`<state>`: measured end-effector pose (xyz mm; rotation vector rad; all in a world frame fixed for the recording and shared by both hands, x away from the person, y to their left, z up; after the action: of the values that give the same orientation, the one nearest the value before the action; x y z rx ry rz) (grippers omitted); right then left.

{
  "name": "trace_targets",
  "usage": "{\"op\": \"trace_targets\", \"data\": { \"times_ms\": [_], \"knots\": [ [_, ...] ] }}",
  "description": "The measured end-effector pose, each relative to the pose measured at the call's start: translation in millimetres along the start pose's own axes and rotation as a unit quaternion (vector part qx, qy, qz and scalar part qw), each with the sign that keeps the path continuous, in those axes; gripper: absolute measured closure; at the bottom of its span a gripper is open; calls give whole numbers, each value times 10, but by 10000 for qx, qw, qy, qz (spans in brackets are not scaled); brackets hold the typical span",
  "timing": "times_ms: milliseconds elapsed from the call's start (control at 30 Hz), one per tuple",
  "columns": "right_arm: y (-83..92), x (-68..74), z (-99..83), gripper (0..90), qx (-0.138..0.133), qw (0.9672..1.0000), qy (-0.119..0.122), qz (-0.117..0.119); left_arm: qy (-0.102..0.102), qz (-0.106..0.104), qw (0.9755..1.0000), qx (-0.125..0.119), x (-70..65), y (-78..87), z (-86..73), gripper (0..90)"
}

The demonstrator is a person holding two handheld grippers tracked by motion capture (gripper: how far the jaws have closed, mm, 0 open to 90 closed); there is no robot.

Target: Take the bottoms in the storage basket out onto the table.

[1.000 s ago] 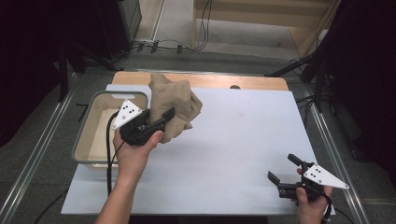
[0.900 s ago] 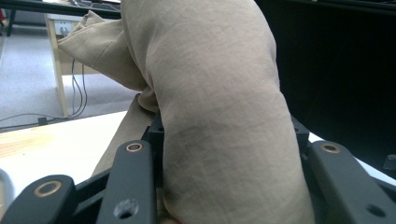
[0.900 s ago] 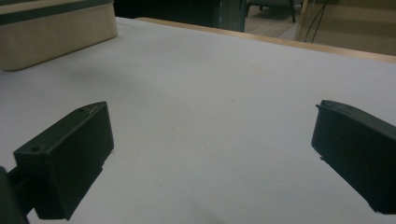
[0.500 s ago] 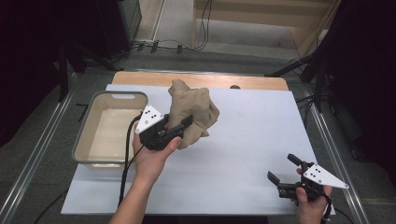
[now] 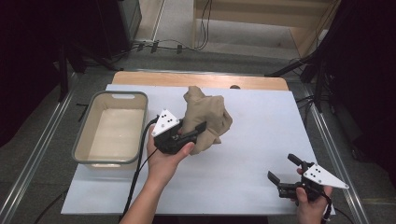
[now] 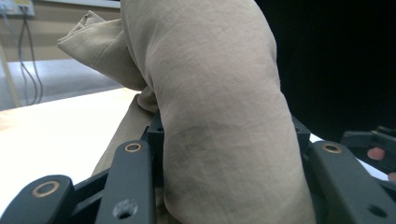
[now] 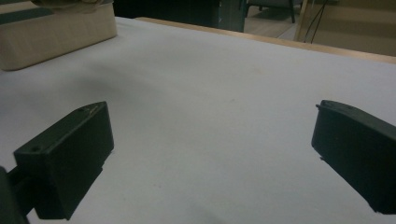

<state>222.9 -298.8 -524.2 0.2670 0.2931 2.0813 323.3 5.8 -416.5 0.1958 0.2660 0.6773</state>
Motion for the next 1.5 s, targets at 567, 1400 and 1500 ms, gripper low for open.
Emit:
{"op": "trace_targets", "data": {
  "times_ms": [567,1400,1500],
  "knots": [
    [-2,1,-1,0,9,10000,13,-1,140,-276,9988,389,-178,-285,-318,520],
    [-2,-6,2,0,3,10000,-12,-13,134,-411,9919,1192,-260,-580,-776,492],
    [-6,-2,2,0,5,10000,8,-9,129,-415,9911,1259,-259,-597,-831,477]
  ]
}}
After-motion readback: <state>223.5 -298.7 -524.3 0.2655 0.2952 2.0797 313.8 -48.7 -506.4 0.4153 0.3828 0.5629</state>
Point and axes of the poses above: each handheld gripper's, and its own axes: y roughly backward along the jaws, z roughly out of its top, x roughly to its left, the point moved 7 cm from there along -y, roughly forward along the jaws
